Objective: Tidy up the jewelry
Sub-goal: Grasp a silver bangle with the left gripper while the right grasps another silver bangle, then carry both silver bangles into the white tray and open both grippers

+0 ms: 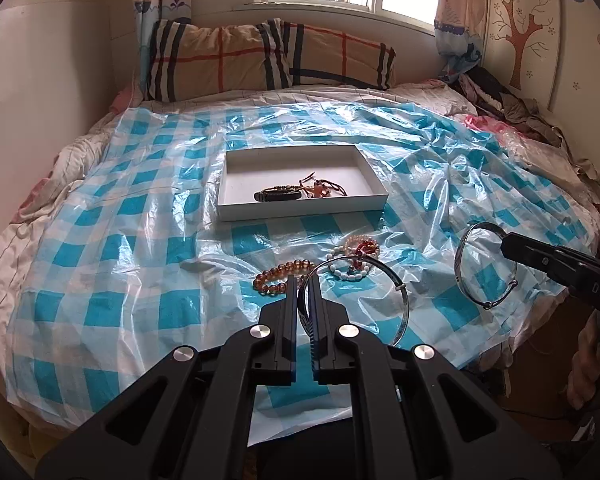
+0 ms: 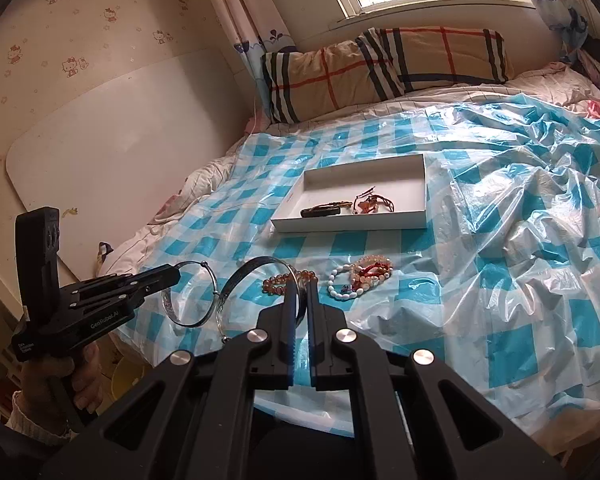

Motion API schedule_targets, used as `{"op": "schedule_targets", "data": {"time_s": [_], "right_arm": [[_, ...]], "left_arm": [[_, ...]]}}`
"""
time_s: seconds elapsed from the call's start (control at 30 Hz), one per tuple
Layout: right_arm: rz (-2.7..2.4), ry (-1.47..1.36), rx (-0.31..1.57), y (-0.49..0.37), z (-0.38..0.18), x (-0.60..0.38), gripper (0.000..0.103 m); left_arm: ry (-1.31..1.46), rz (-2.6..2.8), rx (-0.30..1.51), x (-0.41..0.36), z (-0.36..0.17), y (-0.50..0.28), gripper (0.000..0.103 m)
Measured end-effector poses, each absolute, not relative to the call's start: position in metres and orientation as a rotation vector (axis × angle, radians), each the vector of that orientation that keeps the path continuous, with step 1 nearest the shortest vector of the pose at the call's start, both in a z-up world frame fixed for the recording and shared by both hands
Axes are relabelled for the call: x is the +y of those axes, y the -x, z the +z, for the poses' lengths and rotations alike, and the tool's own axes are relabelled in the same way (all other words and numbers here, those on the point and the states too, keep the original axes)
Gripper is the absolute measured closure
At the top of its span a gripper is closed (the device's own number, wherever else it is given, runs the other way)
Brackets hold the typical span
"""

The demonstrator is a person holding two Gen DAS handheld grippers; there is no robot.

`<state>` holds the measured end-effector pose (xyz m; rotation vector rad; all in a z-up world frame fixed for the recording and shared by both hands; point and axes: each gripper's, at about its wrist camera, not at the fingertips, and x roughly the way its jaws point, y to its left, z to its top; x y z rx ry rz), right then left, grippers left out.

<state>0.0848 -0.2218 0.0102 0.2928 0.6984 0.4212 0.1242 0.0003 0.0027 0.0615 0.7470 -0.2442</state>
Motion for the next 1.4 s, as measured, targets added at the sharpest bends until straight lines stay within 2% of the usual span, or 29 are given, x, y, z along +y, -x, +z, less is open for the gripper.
{"op": "schedule_targets", "data": {"time_s": [0.7, 1.4], "right_arm": [[0.441, -0.317, 0.638, -0.097, 0.031, -0.225, 0.097], [0.416, -0.314, 0.614, -0.179, 0.023, -0.230, 0.097]], "left_arm": [[-0.050, -0.250, 0.688, -0.001, 0.025, -0.128, 0.098], [-0.028, -0.236, 0.670, -0.003, 0.015, -0.213, 0.098]]}}
